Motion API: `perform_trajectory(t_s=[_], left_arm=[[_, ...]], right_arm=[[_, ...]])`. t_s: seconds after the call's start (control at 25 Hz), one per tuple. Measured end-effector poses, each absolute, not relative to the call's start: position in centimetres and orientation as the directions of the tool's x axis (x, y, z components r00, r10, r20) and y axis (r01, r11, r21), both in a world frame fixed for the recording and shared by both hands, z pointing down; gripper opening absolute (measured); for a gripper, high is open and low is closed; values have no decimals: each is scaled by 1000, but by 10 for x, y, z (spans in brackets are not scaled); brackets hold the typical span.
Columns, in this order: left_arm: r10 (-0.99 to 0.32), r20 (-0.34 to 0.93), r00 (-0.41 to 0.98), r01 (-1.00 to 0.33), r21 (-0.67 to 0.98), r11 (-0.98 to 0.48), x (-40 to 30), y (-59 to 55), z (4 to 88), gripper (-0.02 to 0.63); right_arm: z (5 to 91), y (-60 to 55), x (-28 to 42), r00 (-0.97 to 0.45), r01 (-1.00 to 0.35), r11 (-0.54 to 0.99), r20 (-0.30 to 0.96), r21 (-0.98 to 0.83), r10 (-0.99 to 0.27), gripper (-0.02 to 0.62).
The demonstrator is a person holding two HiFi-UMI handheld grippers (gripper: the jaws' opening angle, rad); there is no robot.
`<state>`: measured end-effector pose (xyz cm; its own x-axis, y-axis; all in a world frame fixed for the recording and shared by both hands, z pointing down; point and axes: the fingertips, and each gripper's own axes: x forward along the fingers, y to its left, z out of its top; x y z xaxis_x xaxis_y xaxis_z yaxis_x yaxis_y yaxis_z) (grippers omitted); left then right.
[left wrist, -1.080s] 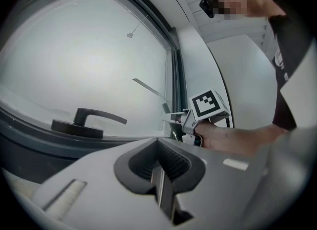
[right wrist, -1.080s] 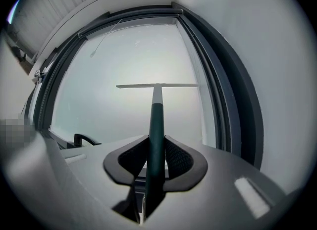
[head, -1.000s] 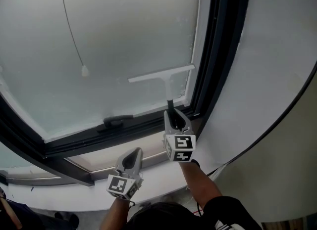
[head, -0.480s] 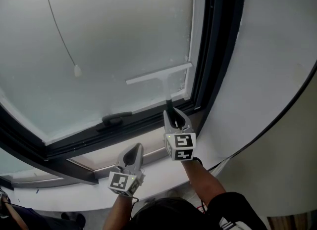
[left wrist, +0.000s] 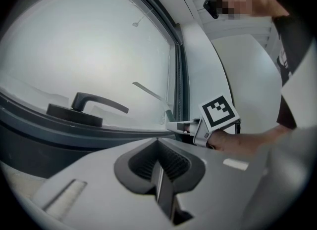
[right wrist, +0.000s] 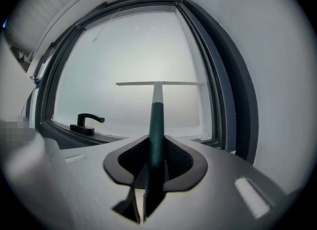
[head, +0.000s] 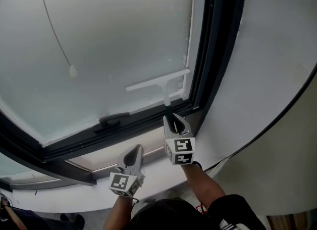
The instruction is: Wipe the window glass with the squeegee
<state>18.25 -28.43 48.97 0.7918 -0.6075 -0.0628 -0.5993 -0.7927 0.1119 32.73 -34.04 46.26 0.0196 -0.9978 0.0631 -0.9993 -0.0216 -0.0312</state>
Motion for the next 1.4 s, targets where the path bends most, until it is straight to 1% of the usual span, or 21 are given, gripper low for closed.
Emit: perform_trajectory(t_s=[0.92, 1.08, 1.2, 1.4], left_arm=[[-619, -44, 784, -609, 135, -782, 187, -280, 497, -2], [-622, -35, 783, -613, 136, -779, 188, -279, 499, -2], [-623, -31, 782, -614, 135, -778, 190, -279, 501, -2], [-628, -23, 778, -620, 133, -773, 190, -277, 502, -2]], right_arm=[[509, -327, 323, -4, -998, -5, 158, -56, -987, 95], [511, -325, 315, -26, -994, 6, 173, -111, -985, 95], [520, -325, 316, -35, -994, 14, 191, -107, -981, 95], [517, -325, 308, -56, -987, 24, 200, -156, -978, 95]])
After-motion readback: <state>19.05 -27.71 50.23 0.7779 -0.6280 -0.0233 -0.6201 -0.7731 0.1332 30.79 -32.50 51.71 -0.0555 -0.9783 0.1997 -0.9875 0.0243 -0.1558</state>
